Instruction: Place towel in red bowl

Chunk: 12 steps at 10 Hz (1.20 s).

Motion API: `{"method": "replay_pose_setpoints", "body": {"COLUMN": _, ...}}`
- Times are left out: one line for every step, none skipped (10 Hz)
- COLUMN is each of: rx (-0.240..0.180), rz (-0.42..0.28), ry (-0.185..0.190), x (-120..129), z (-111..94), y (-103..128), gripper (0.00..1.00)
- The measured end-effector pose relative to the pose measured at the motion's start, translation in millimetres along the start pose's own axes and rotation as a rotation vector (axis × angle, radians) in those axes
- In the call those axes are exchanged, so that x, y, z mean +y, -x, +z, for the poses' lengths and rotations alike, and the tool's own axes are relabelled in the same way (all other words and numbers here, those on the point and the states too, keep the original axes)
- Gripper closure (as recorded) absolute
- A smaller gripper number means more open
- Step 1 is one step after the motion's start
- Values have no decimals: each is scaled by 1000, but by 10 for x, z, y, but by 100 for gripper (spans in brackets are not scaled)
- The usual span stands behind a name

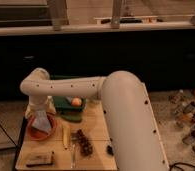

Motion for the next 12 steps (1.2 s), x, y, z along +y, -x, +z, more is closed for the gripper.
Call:
{"method": "replay_pose_setpoints", "body": {"rx": 1, "rz": -3, "ry": -4, "x": -10, "z": -5, "y": 1, "gripper": 20}}
{"method": "replay_pose_setpoints", "body": {"rx": 4, "rz": -3, "ry": -8, "x": -5, "z": -15, "y": 2, "gripper": 20}}
{"method": "replay_pose_setpoints", "body": {"rx": 12, "rz": -1, "ry": -12, "x": 23, "z": -37, "y": -7, "gripper": 20}}
{"method": "replay_pose_setpoints", "body": {"rx": 17, "rz": -3, "ry": -19, "x": 11, "z": -53, "y": -6, "gripper": 20}}
{"method": "replay_pose_setpoints", "body": {"rx": 21, "rz": -5, "ry": -22, "x": 10, "z": -62, "y": -3, "gripper": 20}}
{"method": "replay_pose_setpoints", "body": {"rx": 24, "rz": -3, "ry": -23, "x": 29, "z": -68, "y": -10, "gripper": 20}}
{"method": "replay_pose_setpoints", "body": {"rx": 24, "rz": -2, "ry": -23, "x": 30, "z": -69, "y": -11, "gripper": 20}}
{"method": "replay_pose_setpoints", "body": {"rx": 23, "rz": -5, "ry": -23, "x": 12, "z": -66, "y": -6, "gripper": 20}}
{"method": "replay_pose_setpoints", "body": {"rx": 23, "rz": -5, "ry": -23, "x": 12, "z": -64, "y": -5, "gripper": 20}}
{"method": "replay_pose_setpoints", "body": {"rx": 23, "rz": -4, "ry": -23, "x": 22, "z": -67, "y": -8, "gripper": 20}}
{"method": "replay_pose_setpoints", "body": {"rx": 23, "rz": -4, "ry": -23, "x": 22, "z": -67, "y": -8, "gripper": 20}}
{"method": "replay_pose_setpoints", "body": {"rx": 23, "rz": -5, "ry": -23, "x": 16, "z": -66, "y": -7, "gripper": 20}}
